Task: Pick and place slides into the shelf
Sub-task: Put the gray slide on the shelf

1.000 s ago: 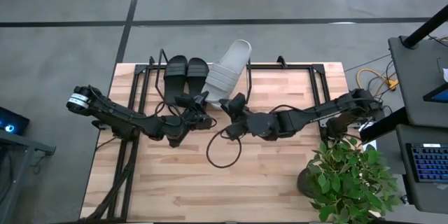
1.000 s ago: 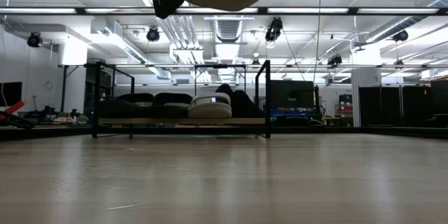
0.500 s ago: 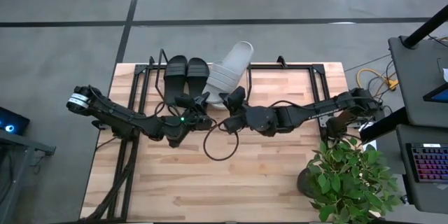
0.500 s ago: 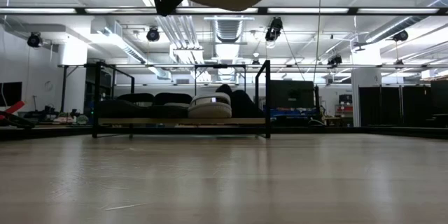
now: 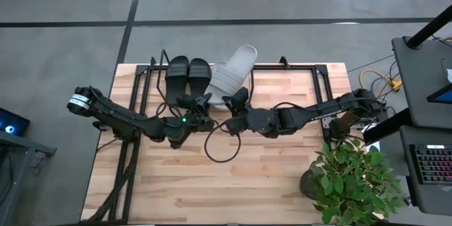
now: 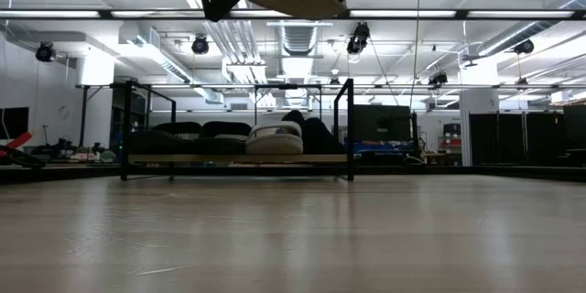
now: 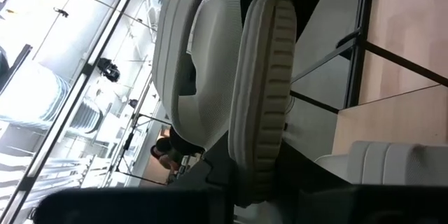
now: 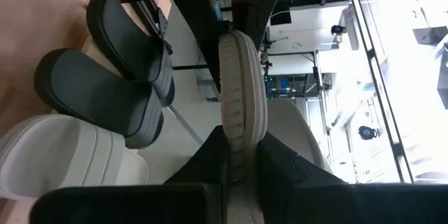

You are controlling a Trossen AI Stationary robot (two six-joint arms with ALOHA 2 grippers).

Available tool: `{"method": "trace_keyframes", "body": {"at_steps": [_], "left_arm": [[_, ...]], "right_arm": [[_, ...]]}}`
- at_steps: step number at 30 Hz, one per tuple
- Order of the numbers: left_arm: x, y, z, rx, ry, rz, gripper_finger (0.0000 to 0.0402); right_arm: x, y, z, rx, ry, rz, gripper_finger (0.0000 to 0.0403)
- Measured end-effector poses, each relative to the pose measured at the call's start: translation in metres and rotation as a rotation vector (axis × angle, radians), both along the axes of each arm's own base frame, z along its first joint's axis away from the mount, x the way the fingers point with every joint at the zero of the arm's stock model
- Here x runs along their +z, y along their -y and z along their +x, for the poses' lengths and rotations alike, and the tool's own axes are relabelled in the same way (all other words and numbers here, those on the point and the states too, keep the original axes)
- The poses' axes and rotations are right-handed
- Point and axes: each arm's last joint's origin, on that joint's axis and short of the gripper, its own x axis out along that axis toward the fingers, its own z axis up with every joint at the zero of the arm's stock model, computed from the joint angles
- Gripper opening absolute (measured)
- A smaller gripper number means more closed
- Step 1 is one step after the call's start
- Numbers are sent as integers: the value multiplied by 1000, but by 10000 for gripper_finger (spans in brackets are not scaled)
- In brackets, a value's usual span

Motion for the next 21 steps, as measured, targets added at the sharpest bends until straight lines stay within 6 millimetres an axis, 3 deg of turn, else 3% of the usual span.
{"method": "trace_keyframes", "body": {"at_steps": [16, 21], "left_arm": [[0, -1, -3, 63, -1, -7, 58], [0, 0, -4, 103, -5, -9, 99]], "right_arm": [[1, 1, 0, 23, 5, 10, 33], [2, 2, -1, 12, 2, 7, 33]]}}
